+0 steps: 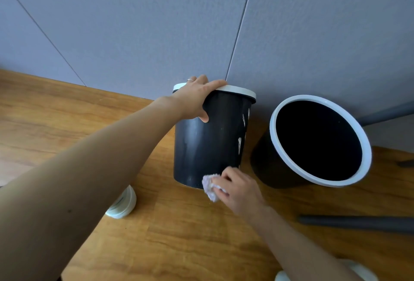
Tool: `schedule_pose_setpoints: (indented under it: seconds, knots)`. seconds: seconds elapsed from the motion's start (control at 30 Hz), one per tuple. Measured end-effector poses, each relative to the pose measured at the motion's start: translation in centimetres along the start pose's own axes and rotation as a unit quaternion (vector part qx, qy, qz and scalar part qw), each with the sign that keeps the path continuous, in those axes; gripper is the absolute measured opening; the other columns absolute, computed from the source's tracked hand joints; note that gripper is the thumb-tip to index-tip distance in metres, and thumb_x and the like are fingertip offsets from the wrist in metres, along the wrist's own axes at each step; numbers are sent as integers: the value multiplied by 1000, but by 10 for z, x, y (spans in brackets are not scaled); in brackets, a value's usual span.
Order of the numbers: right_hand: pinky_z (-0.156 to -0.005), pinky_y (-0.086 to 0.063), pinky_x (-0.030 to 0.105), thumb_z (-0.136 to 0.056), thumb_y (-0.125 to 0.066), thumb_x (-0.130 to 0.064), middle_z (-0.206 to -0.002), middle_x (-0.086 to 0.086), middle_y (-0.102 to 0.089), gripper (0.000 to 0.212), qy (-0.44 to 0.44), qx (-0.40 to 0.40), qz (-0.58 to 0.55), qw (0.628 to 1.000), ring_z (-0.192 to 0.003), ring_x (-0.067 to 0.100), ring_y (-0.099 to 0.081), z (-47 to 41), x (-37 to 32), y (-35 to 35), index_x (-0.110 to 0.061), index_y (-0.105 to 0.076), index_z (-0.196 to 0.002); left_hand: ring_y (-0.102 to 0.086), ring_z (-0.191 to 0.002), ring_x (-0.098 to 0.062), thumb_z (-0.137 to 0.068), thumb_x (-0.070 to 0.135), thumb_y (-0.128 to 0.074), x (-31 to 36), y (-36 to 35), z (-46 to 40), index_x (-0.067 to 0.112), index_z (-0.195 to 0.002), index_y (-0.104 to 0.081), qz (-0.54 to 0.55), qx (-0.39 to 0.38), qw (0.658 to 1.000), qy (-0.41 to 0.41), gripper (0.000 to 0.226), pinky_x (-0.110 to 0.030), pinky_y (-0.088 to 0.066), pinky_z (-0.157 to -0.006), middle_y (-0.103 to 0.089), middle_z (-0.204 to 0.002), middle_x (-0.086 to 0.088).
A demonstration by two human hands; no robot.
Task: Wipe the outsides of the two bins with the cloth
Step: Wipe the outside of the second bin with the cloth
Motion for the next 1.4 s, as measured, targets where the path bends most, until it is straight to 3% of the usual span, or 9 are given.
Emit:
schedule_pose_setpoints:
  seconds: [0.1,0.27,0.37,0.53,0.63,0.8,0.97,1.17,1.4]
  knots:
    - [-58,-34,12,-79,-75,-21,-81,-5,-54,9,23,0,-3,1000,-68,7,-49,0,3,0,-20,-69,-84,-36,-111,-30,-61,25,-88,2,1,0,45,-141,-24,3,-4,1000,1,105,-47,-39,-90,-41,-117,-4]
    - [-59,-52,24,-87,-70,-18,-93,2,-59,15,-160,133,-36,977,-79,14,-56,-35,39,31,-10,-72,-99,-36,-111,-29,-60,24,-89,-2,2,3,43,-143,-26,14,-3,1000,9,106,-42,-37,-91,-41,-118,-4]
    - [-62,-51,23,-88,-69,-17,-93,2,-57,14,-121,118,-33,985,-80,14,-55,-36,38,33,-11,-71,-101,-36,-111,-28,-60,22,-88,-2,4,4,43,-143,-26,23,-6,1000,12,106,-42,-38,-92,-42,-117,-3]
    - [-62,-49,19,-88,-68,-19,-88,-5,-53,9,-20,-4,-52,998,-76,7,-50,10,13,0,-19,-69,-97,-34,-113,-28,-61,20,-88,-3,7,5,45,-142,-26,33,-16,999,20,105,-43,-38,-94,-36,-110,4]
    - [-65,-47,19,-88,-68,-17,-87,-3,-55,10,-3,1,-75,997,-78,9,-52,10,14,-1,-17,-72,-96,-34,-113,-28,-59,19,-87,-4,8,4,45,-140,-27,44,-20,999,24,104,-44,-38,-94,-36,-111,4]
    - [-70,-54,28,-88,-68,-17,-100,-1,-59,17,-163,107,-157,968,-90,13,-58,-8,34,14,-12,-69,-105,-30,-105,-23,-55,29,-87,-9,6,6,43,-131,-33,76,12,996,54,94,-44,-39,-90,-39,-109,0]
    - [-69,-55,28,-90,-68,-21,-101,-2,-57,21,-211,146,-184,949,-91,13,-57,-17,35,14,-11,-70,-108,-31,-107,-24,-52,30,-90,-16,5,8,40,-123,-36,107,12,992,64,89,-40,-36,-86,-44,-110,-3]
    - [-68,-53,26,-93,-61,-21,-102,2,-58,27,-134,123,-144,973,-91,15,-53,-12,31,19,-10,-69,-117,-37,-107,-24,-54,22,-89,-25,7,10,31,-112,-47,159,24,983,93,72,-38,-40,-84,-48,-107,1]
    - [-70,-54,26,-90,-67,-20,-100,1,-58,27,-73,69,-91,991,-92,14,-53,-17,27,18,-13,-68,-117,-34,-116,-32,-56,24,-84,-2,10,-3,41,-139,-29,37,-7,998,54,101,-39,-39,-87,-38,-125,-2]
Point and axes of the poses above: each hand's wrist, its own z-axis away from the middle knuckle, its own y-axis out of the back of the hand, x = y × z, the point moved 4 cm from there along -z, towards the middle knuckle
